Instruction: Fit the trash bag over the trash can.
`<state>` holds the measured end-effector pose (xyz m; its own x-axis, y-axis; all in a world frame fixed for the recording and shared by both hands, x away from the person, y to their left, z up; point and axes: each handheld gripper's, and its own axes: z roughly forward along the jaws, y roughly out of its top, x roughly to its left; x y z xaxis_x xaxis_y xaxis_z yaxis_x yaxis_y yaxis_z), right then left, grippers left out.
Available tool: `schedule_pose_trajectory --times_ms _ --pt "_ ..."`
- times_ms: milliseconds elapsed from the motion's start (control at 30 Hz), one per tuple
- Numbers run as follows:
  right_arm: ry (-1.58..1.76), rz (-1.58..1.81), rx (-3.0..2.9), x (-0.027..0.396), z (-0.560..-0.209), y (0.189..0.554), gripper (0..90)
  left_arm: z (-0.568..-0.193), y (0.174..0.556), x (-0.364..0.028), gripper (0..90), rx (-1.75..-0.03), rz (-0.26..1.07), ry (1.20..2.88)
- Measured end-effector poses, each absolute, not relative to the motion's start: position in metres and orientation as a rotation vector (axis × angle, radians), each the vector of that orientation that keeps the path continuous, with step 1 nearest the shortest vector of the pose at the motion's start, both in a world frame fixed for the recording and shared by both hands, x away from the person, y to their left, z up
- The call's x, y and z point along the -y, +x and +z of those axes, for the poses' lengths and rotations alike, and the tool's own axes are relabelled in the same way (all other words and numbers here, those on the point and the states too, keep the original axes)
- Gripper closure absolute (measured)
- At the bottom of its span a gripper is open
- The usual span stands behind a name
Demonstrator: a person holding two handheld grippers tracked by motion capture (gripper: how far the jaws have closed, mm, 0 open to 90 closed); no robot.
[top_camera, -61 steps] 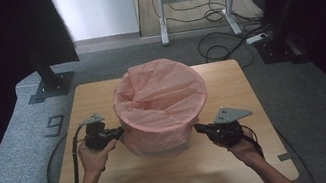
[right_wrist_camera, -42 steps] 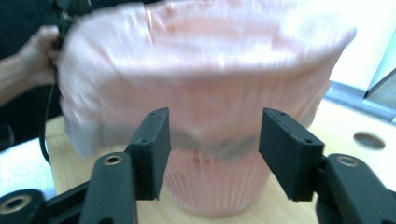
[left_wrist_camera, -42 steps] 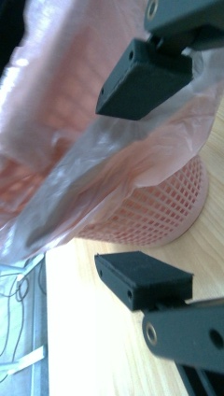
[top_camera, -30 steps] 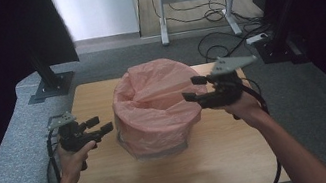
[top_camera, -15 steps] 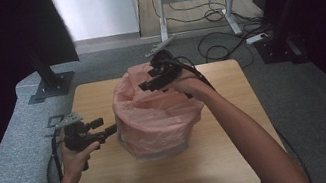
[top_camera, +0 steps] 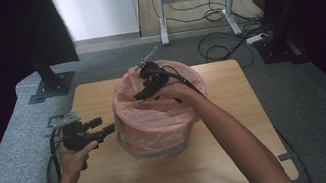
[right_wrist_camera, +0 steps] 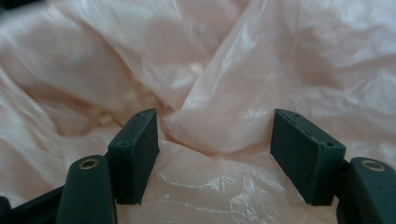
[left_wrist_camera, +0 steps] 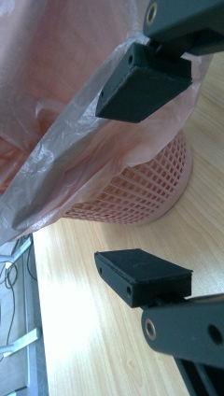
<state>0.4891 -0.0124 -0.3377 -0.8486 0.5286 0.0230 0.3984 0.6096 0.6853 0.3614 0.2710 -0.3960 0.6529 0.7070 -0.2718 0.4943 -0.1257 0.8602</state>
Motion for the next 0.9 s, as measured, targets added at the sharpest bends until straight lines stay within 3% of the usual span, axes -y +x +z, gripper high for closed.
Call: schedule_pose_trajectory --times_ms 467,900 --pt "0.813 0.985 -2.677 0.009 -0.351 0.488 29.2 -0.397 0.362 -0.269 25.4 -0.967 0.243 1.786" --pt "0.84 1.218 -2.539 0.039 -0.302 0.462 26.0 -0.395 0.361 -0.274 25.5 -0.981 0.252 1.764"
